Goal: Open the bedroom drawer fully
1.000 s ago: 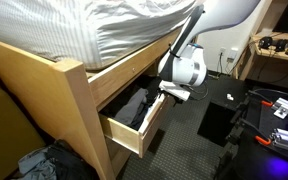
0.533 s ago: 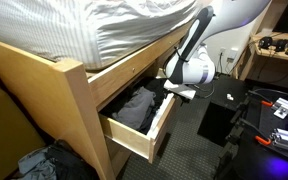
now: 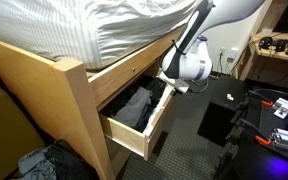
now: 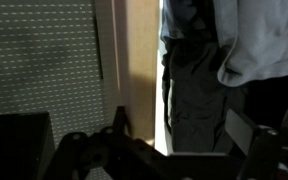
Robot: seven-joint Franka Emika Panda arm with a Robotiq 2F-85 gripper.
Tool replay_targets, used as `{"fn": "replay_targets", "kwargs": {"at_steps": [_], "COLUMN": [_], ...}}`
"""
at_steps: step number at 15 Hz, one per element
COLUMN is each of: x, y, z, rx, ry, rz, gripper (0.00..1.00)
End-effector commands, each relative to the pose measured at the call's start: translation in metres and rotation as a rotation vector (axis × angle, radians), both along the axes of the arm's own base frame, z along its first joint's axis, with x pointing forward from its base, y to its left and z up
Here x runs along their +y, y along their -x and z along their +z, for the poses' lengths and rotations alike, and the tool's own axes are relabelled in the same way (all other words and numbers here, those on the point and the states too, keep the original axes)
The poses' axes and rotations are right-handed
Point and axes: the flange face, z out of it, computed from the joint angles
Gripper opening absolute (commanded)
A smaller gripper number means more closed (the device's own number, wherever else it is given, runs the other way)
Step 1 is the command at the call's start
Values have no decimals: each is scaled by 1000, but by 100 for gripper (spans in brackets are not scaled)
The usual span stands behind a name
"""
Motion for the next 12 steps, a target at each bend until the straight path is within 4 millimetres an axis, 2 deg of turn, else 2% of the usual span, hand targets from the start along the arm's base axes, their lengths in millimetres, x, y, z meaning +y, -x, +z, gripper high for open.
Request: {"fn": "replay_targets", "kwargs": {"at_steps": [1,3,5,7,8,10,12], "x": [-18,-26,-32,-35,-34,-34,-33], "y": [-17,-30,-45,-61,-58,-63,-63], "z": [63,97,122,155,132,154,157], "rx": [-46,-33,-6,-67,-55,-82,-86], "ry": [-44,-123,-183,-227,-183,-214,-218], "rz": [33,77,107,121,93,100,102], "gripper": [100,100,100,100,100,100,100]}}
